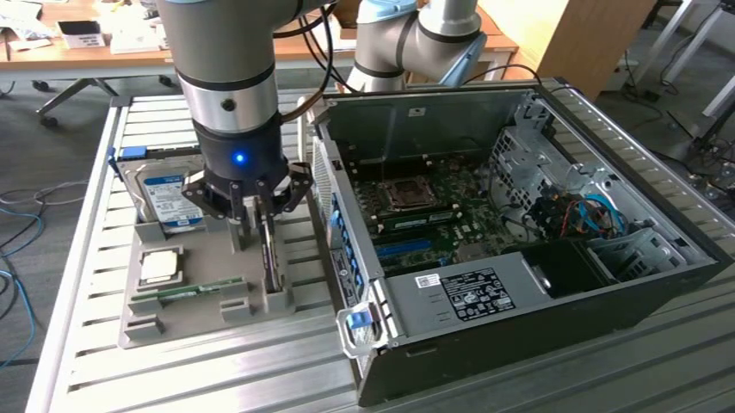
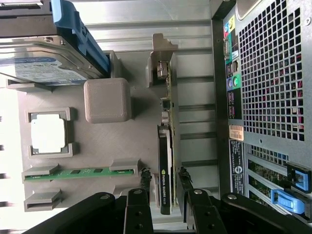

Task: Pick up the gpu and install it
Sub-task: 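Pick up the gpu and move the gpu toward the slot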

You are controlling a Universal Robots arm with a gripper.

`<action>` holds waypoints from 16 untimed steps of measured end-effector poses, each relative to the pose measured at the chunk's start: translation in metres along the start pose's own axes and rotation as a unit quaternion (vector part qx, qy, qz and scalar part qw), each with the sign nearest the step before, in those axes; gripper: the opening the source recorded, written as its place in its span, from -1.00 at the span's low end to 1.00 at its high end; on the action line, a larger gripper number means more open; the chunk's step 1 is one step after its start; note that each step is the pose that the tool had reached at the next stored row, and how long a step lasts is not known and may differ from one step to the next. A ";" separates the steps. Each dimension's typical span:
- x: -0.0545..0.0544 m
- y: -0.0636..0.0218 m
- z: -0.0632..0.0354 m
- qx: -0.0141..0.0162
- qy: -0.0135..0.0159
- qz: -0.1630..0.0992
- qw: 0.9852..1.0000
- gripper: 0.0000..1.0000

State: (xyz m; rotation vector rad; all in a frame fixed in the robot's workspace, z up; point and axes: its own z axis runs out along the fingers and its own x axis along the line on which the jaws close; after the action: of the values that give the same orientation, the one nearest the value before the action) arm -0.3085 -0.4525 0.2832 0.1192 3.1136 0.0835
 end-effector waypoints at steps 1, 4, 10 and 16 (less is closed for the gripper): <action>0.000 0.0000 0.0000 0.000 0.000 0.000 1.000 -0.29; 0.000 0.0000 0.0013 0.000 0.000 0.000 1.000 -0.29; 0.000 -0.0001 0.0013 0.000 0.000 0.000 1.000 -0.29; 0.000 -0.0002 0.0038 0.000 0.000 0.000 1.000 -0.29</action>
State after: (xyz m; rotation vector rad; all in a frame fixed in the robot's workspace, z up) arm -0.3085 -0.4525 0.2795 0.1191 3.1134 0.0837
